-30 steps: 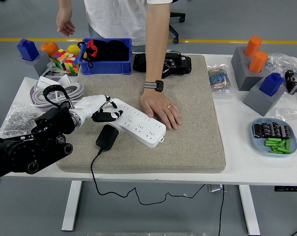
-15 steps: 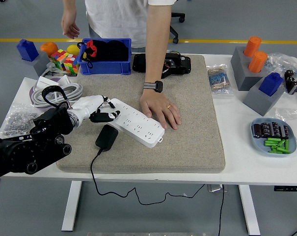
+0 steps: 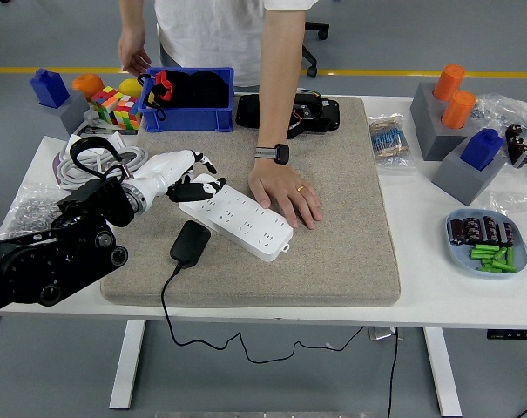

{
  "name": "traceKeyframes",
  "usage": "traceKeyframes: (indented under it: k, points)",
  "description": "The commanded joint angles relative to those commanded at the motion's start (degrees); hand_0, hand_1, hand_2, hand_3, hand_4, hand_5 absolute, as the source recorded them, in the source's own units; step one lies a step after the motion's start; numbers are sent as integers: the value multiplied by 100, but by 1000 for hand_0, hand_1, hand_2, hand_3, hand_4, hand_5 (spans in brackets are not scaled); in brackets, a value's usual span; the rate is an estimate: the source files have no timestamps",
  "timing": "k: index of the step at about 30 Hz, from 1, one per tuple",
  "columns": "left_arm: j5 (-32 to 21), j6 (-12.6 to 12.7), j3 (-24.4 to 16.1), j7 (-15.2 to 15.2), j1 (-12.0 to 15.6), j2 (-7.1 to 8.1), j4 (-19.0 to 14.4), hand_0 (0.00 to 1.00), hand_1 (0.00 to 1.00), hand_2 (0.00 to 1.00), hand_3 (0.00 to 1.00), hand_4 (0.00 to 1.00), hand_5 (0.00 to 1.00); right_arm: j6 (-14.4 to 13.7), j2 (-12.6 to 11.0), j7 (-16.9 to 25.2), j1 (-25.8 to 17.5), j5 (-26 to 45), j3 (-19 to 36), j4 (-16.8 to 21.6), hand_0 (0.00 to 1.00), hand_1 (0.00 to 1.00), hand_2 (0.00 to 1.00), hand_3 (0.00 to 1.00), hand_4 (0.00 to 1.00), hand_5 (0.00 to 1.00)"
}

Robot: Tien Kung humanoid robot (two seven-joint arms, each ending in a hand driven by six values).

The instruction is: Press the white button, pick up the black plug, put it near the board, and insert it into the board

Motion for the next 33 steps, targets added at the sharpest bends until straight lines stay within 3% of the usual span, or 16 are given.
traceKeyframes:
  k: [5,9,10,15,16,21,22,27,28,33]
  points:
    - [170,24,-469,49,283,69,-315,379,194,176,707,674,763,0,7,0,0,-7,14,0,664,668,632,615,691,477]
    - [412,-27,-1001,136,681,153,-580,379,194,176,707,674,763,-2,11,-1,-9,-15,25,0,664,668,632,615,691,477]
    - [469,-52,-1118,173,792,174,-636,448,640,616,762,874,548,-2,11,-1,-12,-20,25,0,664,668,632,616,691,477]
    - [660,-149,-1506,276,1251,299,-902,448,640,616,762,874,548,-5,1,1,-8,-26,21,6,664,668,632,616,691,477]
    - [691,-148,-1548,284,1309,315,-939,572,628,636,811,992,438,-4,-1,1,-6,-25,19,8,664,668,632,615,691,478]
    - [928,-226,-1781,519,1734,413,-1270,572,628,636,811,992,438,-4,-12,2,9,-29,0,18,664,668,632,615,691,478]
    - [980,-273,-1807,609,1820,425,-1336,691,727,745,856,998,461,-3,-16,1,10,-28,-10,21,664,668,632,614,691,478]
    - [1171,-451,-1828,928,2133,434,-1552,691,727,745,856,998,461,-4,-36,1,42,-14,-54,25,664,668,632,614,691,478]
    - [1236,-469,-1808,988,2204,435,-1617,782,856,875,905,998,511,-1,-43,-1,52,-8,-70,26,664,668,632,615,691,479]
    - [1557,-367,-1763,1119,2386,405,-1763,782,856,875,905,998,511,-3,-80,1,84,9,-113,29,664,668,632,615,691,479]
